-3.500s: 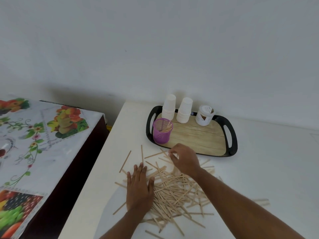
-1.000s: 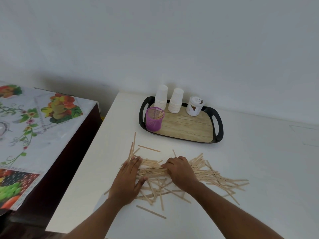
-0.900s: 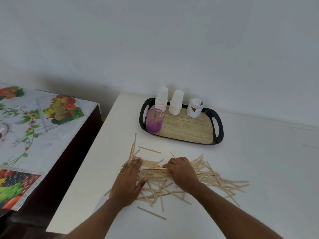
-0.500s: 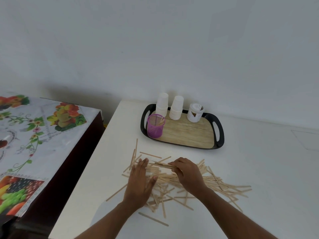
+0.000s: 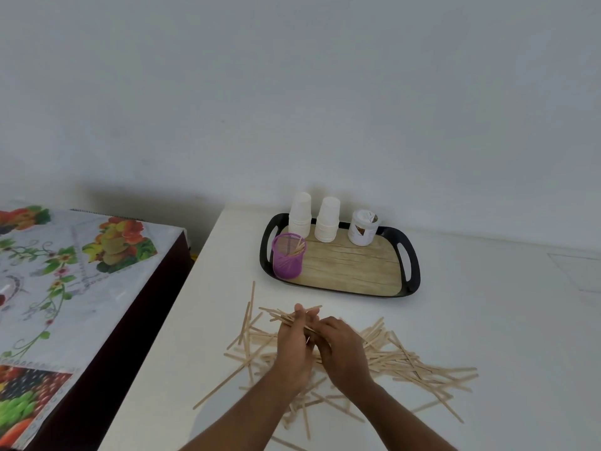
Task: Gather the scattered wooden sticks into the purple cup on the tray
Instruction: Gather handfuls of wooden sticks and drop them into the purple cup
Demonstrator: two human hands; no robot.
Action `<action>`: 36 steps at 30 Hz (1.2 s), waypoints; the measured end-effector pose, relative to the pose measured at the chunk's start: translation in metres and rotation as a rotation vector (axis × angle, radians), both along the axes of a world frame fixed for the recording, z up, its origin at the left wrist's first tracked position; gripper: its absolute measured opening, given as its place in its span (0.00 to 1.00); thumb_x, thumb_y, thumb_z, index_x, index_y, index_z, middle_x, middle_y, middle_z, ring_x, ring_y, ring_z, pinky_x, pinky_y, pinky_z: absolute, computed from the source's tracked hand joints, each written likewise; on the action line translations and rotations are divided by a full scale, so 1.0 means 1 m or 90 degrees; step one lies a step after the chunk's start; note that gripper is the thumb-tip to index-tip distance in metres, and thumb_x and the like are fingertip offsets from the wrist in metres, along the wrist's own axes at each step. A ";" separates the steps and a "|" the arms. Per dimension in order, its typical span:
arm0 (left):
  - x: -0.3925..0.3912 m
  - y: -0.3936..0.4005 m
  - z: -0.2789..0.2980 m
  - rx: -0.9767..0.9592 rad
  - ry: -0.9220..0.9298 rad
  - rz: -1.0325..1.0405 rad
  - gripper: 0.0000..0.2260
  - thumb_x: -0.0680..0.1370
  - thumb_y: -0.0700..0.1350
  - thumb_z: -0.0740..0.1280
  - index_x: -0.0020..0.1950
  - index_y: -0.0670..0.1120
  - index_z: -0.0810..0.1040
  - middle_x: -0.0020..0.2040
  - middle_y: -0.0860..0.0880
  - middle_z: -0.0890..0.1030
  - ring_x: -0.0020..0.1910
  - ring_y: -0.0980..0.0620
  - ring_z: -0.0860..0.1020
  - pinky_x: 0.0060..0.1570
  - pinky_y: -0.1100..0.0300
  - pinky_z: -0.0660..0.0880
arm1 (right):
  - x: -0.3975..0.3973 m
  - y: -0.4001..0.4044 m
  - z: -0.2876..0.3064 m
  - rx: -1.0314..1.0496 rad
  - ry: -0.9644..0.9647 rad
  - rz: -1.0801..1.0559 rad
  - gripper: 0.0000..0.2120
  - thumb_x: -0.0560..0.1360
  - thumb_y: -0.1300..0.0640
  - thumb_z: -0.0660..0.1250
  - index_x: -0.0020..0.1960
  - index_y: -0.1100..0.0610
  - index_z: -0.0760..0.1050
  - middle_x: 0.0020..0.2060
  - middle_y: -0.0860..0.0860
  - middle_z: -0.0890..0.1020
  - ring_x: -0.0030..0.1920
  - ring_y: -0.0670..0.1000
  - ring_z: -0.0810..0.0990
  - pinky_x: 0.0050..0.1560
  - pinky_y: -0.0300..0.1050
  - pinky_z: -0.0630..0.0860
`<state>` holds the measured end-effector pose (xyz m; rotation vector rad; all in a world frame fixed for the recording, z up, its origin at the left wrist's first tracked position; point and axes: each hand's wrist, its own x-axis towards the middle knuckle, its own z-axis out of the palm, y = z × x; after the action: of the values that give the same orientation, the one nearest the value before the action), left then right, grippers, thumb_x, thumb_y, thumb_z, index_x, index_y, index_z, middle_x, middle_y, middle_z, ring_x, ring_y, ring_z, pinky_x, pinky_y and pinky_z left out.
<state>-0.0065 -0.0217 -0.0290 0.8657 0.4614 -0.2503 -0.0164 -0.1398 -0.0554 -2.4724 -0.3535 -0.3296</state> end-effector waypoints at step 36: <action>0.070 0.022 -0.003 -0.060 0.125 0.226 0.15 0.85 0.33 0.51 0.42 0.47 0.66 0.34 0.47 0.67 0.27 0.52 0.66 0.38 0.55 0.70 | 0.035 -0.066 -0.016 0.055 0.031 -0.007 0.15 0.77 0.67 0.72 0.60 0.53 0.85 0.47 0.41 0.87 0.46 0.39 0.85 0.52 0.37 0.83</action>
<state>0.0634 0.0004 -0.0318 0.6564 0.7699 -0.0286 0.0188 -0.2060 -0.0714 -2.3940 -0.2998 -0.2817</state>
